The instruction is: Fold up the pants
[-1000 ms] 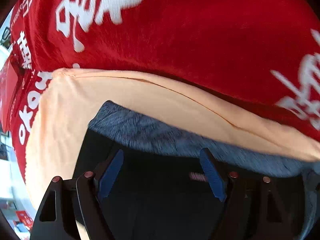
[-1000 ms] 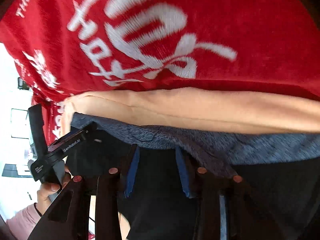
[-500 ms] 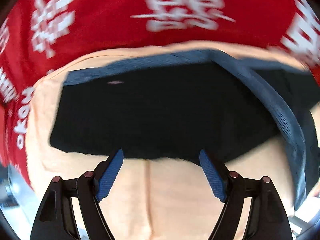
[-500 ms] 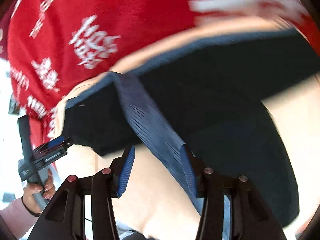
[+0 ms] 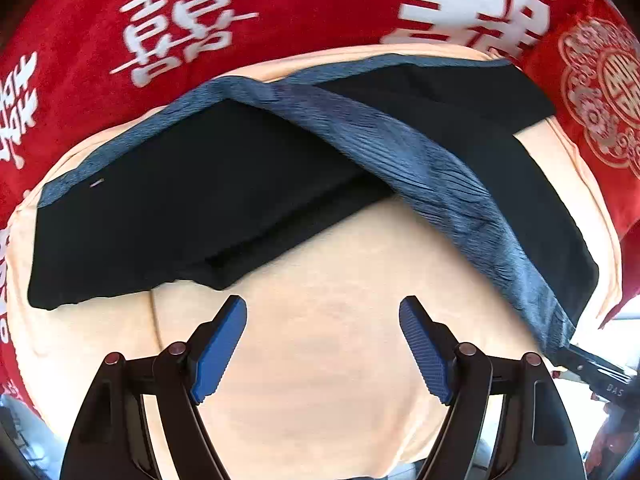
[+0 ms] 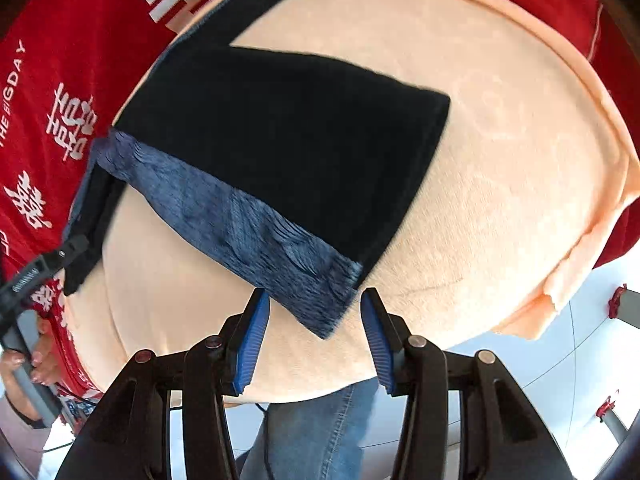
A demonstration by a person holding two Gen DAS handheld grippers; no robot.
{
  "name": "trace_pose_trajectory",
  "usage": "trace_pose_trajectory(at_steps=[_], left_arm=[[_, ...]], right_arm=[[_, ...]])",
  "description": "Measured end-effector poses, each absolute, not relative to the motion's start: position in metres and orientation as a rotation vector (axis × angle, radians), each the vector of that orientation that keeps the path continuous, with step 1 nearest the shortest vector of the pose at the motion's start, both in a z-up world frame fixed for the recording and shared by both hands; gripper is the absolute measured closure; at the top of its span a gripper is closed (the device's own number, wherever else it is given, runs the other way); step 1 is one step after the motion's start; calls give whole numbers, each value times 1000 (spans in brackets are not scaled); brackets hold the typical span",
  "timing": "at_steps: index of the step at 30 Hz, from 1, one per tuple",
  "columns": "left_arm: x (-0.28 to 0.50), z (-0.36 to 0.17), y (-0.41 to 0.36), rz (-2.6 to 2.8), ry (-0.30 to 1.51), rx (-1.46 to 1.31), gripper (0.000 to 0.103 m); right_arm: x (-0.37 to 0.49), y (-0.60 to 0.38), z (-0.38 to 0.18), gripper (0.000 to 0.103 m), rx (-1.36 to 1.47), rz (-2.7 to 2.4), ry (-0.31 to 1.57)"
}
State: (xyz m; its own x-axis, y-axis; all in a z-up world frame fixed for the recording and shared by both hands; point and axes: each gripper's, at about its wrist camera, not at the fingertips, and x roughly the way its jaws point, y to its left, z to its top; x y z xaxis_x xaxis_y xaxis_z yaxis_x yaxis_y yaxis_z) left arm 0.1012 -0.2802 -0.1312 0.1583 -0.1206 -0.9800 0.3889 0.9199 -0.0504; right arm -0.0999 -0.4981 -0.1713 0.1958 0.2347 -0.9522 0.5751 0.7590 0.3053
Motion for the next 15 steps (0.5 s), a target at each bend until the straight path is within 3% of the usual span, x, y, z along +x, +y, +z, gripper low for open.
trace_pose_trajectory(at_steps=[11, 12, 13, 15], left_arm=[[85, -158, -334, -363, 1426, 238, 23], [85, -160, -338, -359, 1436, 243, 23], [84, -161, -341, -349, 1442, 255, 23], [86, -157, -346, -331, 1439, 267, 23]], right_arm=[[-111, -507, -193, 53, 876, -87, 1360], [-110, -510, -196, 57, 887, -73, 1375], [-110, -512, -197, 85, 895, -66, 1390], [-103, -518, -191, 92, 928, -23, 1398]])
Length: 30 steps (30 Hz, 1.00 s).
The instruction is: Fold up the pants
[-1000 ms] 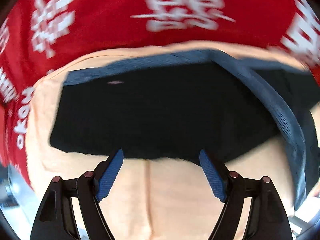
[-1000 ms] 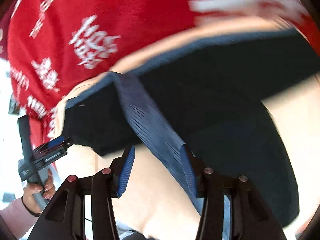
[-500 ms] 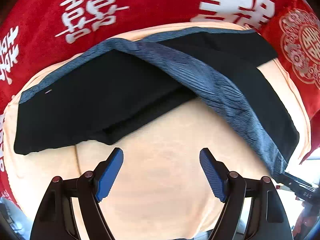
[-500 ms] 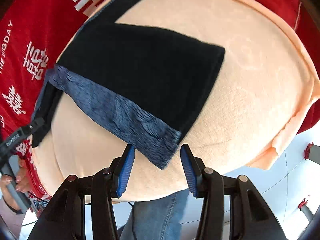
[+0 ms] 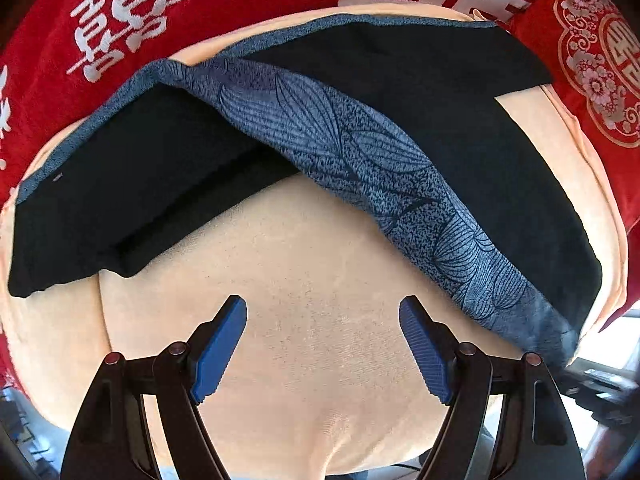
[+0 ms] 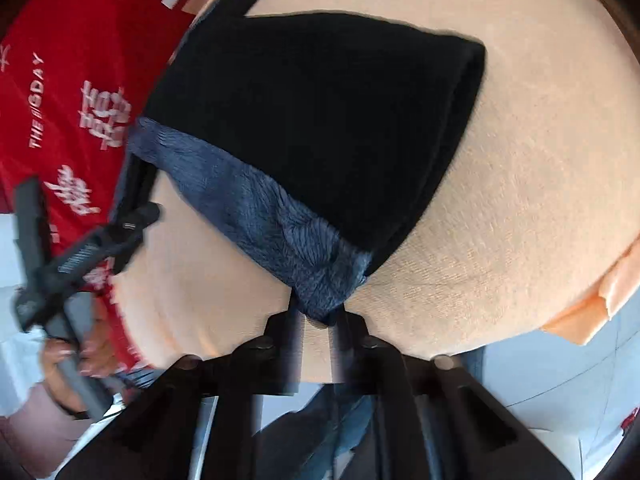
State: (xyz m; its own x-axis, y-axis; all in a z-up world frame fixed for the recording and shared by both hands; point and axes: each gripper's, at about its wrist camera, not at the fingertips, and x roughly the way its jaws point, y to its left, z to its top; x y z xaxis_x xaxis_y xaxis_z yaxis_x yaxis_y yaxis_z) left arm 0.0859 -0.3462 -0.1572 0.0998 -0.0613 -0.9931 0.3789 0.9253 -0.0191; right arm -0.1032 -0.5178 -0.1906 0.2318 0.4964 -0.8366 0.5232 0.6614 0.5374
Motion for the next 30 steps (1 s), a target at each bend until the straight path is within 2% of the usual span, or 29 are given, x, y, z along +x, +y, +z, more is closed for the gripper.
trace_pose_trajectory(at_steps=[5, 10, 11, 14, 18, 21, 22, 24, 25, 26, 30], left_arm=[[103, -136, -351, -282, 1409, 249, 23], [132, -106, -351, -203, 1348, 197, 23], [140, -101, -352, -187, 1334, 187, 23], [164, -99, -356, -149, 1301, 163, 23], [191, -114, -360, -93, 1311, 171, 23], [185, -117, -355, -54, 1314, 134, 23], [183, -119, -352, -46, 1324, 128, 23], [173, -128, -349, -52, 1361, 134, 23], [169, -133, -350, -54, 1377, 152, 23], [162, -138, -350, -67, 1393, 176, 23], [143, -151, -348, -106, 1437, 188, 23]], right_arm=[[-56, -540, -126, 93, 831, 103, 1304], [31, -591, -66, 93, 710, 141, 1166], [57, -607, -55, 97, 665, 138, 1142], [122, -640, -40, 99, 565, 109, 1085], [195, -673, -48, 99, 496, 33, 1078], [212, -681, -57, 98, 503, 54, 1114], [208, -678, -58, 95, 508, 92, 1125], [191, -658, -72, 70, 440, 164, 1216], [179, -649, -80, 51, 409, 189, 1250], [171, -641, -90, 48, 381, 223, 1286], [131, -618, -119, 48, 313, 330, 1384]])
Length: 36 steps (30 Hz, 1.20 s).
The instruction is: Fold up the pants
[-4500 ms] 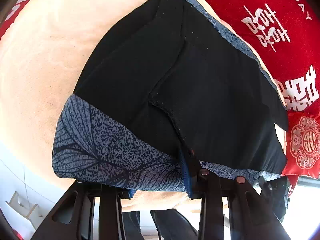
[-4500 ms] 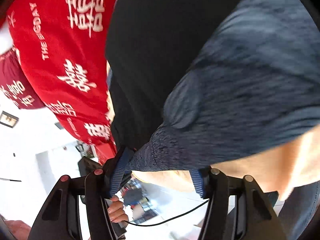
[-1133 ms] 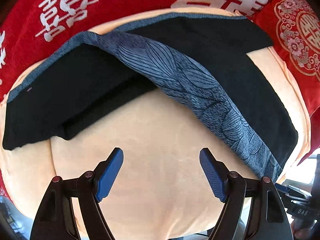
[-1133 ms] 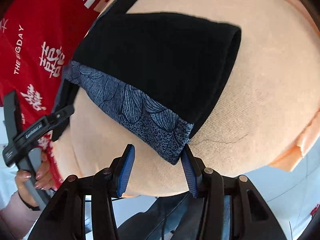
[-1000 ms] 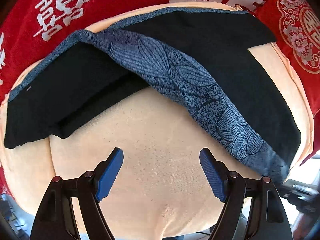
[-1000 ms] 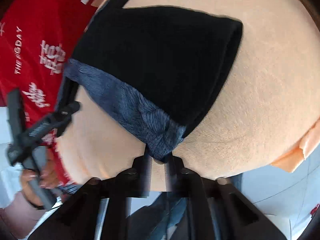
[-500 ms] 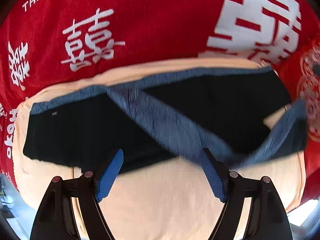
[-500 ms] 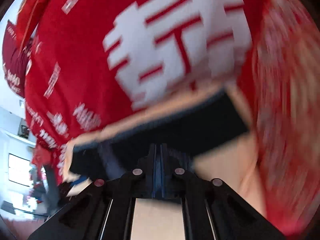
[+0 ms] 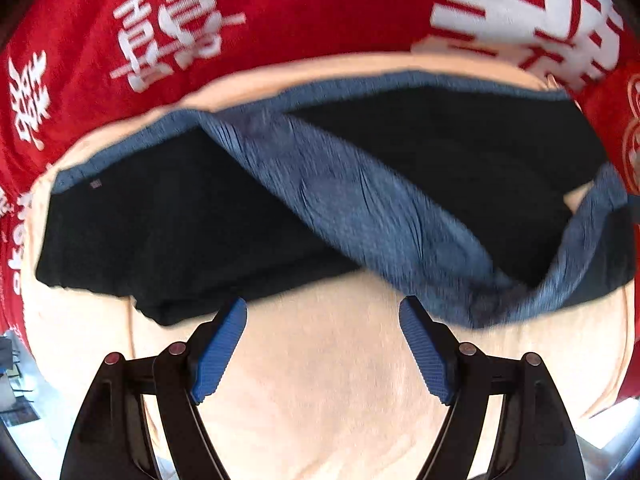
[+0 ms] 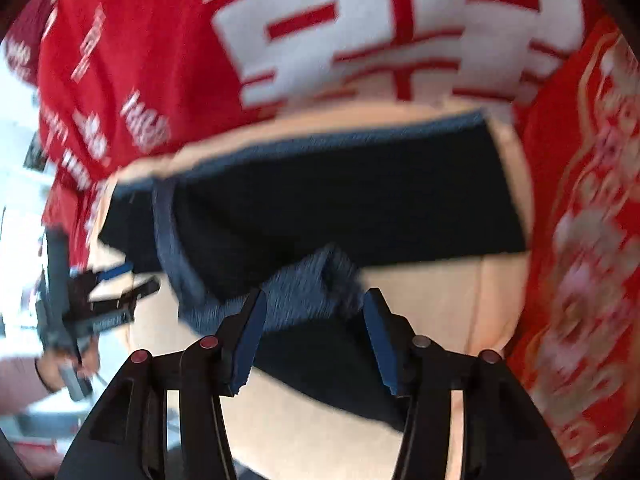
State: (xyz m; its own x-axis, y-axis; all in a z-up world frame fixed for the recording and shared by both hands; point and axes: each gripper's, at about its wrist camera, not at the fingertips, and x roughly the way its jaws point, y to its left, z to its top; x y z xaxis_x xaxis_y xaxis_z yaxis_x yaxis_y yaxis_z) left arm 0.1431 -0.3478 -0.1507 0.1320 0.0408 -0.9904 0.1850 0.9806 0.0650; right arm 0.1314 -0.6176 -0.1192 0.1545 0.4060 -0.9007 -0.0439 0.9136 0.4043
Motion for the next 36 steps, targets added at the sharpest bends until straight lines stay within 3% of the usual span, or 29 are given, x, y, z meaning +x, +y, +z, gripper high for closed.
trace_pose_trajectory(at_steps=[7, 9, 10, 17, 22, 24, 25, 26, 27, 28, 32, 36], left_arm=[[133, -168, -352, -90, 1480, 188, 23], [133, -168, -355, -90, 1482, 181, 23], [134, -166, -356, -91, 1479, 182, 23], [149, -139, -360, -80, 1420, 165, 23], [173, -135, -364, -63, 1394, 156, 23], [182, -139, -365, -51, 1390, 146, 23], [187, -140, -367, -48, 1387, 142, 23], [191, -140, -367, -45, 1381, 138, 23], [196, -140, -368, -46, 1374, 134, 23], [200, -140, -369, -48, 1367, 133, 23], [224, -140, -377, -35, 1337, 141, 23], [239, -150, -372, 9, 1360, 116, 23]], right_arm=[[144, -610, -142, 57, 259, 380, 1416], [150, -604, -154, 89, 247, 405, 1480], [154, -599, -159, 95, 238, 411, 1511], [188, -641, -107, 95, 281, 188, 1348], [224, -674, -101, 95, 275, 9, 1234], [237, -684, -102, 91, 241, -82, 1196], [241, -687, -102, 81, 233, -101, 1183], [247, -694, -101, 53, 235, -111, 1188], [251, -699, -99, 39, 238, -119, 1192], [251, -700, -95, 32, 244, -116, 1185], [242, -691, -77, 32, 271, -22, 1179], [210, -669, -97, 32, 399, 68, 1282]])
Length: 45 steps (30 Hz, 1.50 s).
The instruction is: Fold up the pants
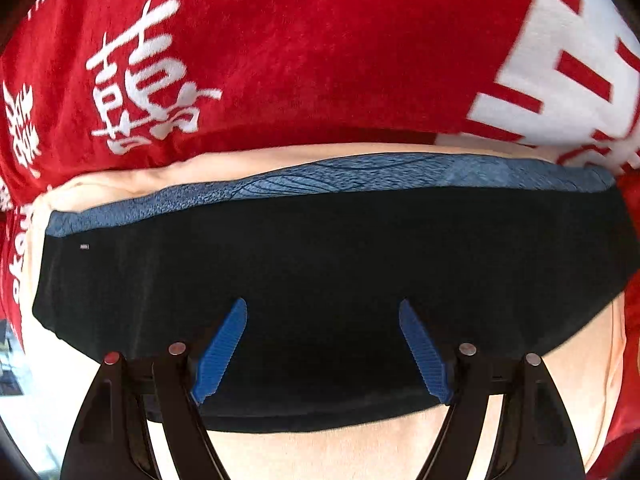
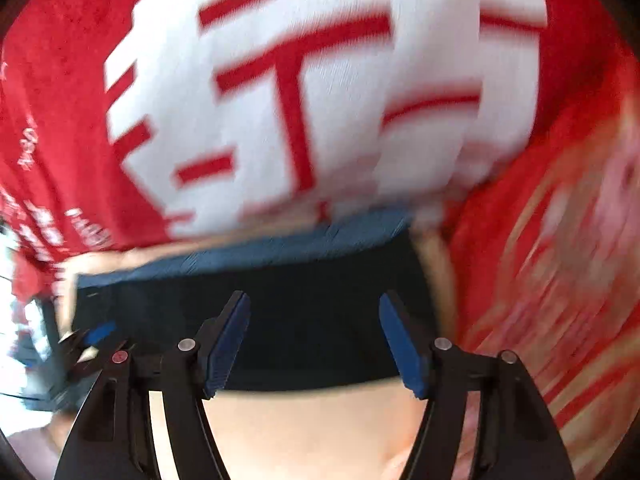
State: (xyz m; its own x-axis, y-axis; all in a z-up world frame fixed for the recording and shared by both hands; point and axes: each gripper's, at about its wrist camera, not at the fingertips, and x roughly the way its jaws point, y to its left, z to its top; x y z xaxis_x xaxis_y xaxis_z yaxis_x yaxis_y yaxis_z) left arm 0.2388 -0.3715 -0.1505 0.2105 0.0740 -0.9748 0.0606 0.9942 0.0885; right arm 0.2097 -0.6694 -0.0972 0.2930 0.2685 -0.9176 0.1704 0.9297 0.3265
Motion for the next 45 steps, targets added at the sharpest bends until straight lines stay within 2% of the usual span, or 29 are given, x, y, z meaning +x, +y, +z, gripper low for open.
trace_pose_trajectory(at_steps=[3, 8, 13, 14, 16, 21, 24, 27, 29, 30, 36, 45], left_arm=[[240, -156, -368, 23, 1373, 118, 23], [241, -164, -372, 16, 1373, 150, 23], [244, -173, -381, 13, 1387, 160, 23], [245, -174, -382, 14, 1389, 163, 23], [244, -172, -384, 7, 1394, 171, 23], [224, -165, -388, -34, 1389, 212, 23], [216, -176, -382, -13, 1435, 237, 23], [206, -165, -368, 2, 1415, 218, 23], [202, -161, -358, 10, 1422, 219, 23], [200, -158, -351, 16, 1423, 219, 23], [193, -135, -284, 95, 1391, 187, 23], [188, -130, -136, 203, 1365, 201, 23]], right_arm=[[184, -664, -133, 33, 487, 50, 1352], [168, -676, -177, 53, 645, -40, 1364], [171, -688, -187, 53, 753, -92, 1319], [170, -690, -189, 65, 771, -103, 1316], [176, -693, -189, 95, 768, -115, 1322], [159, -682, -156, 94, 628, -28, 1326], [154, -682, -179, 89, 573, -19, 1392], [160, -692, -181, 84, 643, -22, 1392], [151, -698, -172, 60, 650, -49, 1365], [145, -696, -166, 56, 639, -68, 1356], [118, -656, -148, 55, 691, 2, 1379], [139, -454, -154, 55, 654, 377, 1441]])
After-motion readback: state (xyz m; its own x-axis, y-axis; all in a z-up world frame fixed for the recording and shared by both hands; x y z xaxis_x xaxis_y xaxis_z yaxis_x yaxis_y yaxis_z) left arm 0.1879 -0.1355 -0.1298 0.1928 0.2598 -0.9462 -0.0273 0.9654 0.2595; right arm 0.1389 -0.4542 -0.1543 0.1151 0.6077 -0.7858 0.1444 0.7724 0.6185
